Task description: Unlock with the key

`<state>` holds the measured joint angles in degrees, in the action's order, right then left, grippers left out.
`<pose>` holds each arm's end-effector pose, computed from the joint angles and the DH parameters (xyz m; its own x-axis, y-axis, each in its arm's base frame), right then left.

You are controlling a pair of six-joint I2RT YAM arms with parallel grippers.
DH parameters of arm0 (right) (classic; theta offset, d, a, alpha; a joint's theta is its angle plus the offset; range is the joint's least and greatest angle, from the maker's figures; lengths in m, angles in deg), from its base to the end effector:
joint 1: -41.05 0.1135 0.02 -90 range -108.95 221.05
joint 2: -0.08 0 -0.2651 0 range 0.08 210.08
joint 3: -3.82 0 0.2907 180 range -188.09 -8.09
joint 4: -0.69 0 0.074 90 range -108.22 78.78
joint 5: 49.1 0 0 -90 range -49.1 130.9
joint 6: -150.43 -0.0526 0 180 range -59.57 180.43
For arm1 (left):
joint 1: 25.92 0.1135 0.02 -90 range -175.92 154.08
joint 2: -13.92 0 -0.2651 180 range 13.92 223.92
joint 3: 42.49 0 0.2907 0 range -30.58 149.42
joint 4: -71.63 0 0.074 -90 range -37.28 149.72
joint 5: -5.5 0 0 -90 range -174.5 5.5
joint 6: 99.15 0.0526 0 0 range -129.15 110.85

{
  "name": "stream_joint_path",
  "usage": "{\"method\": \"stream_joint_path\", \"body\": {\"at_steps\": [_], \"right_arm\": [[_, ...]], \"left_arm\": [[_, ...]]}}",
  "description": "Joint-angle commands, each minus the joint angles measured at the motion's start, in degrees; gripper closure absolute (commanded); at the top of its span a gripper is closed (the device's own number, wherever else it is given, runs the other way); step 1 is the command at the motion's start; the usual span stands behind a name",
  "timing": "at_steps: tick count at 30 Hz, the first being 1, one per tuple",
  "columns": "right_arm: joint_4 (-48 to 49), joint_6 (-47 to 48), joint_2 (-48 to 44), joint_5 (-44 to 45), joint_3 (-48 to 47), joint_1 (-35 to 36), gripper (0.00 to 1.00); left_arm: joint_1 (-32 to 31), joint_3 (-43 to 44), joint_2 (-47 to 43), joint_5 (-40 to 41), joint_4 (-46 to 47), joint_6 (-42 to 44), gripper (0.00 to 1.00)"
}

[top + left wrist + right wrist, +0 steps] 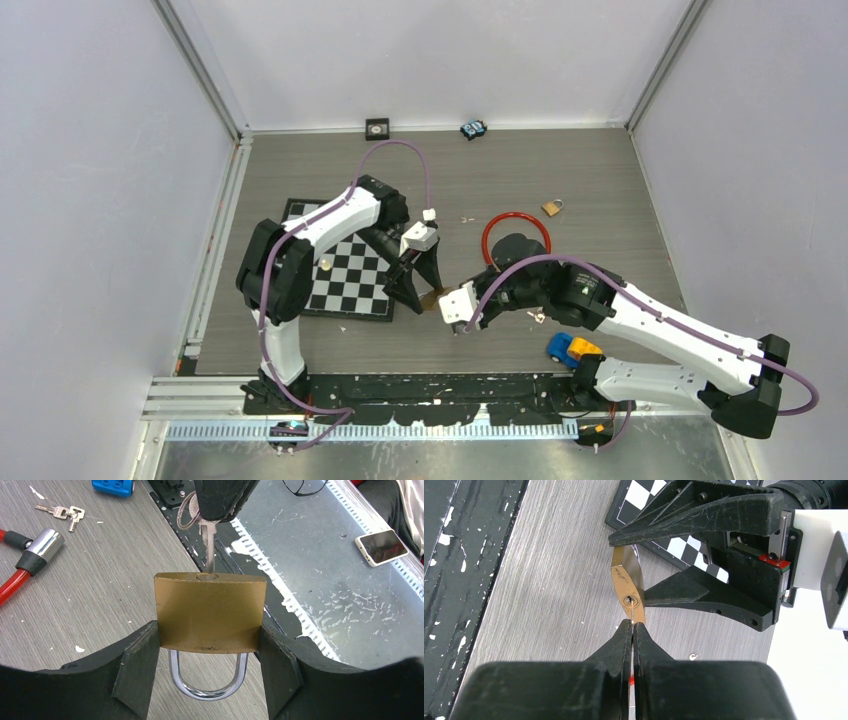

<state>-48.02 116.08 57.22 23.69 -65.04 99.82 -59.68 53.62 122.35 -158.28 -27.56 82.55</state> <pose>0.1215 0.2304 0.3205 0.5995 -0.5323 -0.5977 -0.7876 -0.2593 -0.5590 0.2673 -0.2394 0.2205 -0.1145 0.4123 -0.9038 0.7772 -0.5295 -0.3400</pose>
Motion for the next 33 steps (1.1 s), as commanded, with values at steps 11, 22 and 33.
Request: {"method": "stream_joint_path", "body": {"at_steps": [11,22,33], "right_arm": [[0.27,-0.36,1.54,0.16,-2.67,0.30,0.99],[0.14,-0.93,1.22,0.25,-3.30,0.30,0.99],[0.75,-1.57,2.13,-0.66,-3.06,0.30,0.99]], "left_arm": [[-0.12,2.37,-1.33,-6.16,-10.26,1.02,1.00],[-0.17,2.37,-1.19,-6.09,-10.22,0.94,1.00],[-0.15,2.40,-1.19,-6.10,-10.19,0.94,1.00]]}}
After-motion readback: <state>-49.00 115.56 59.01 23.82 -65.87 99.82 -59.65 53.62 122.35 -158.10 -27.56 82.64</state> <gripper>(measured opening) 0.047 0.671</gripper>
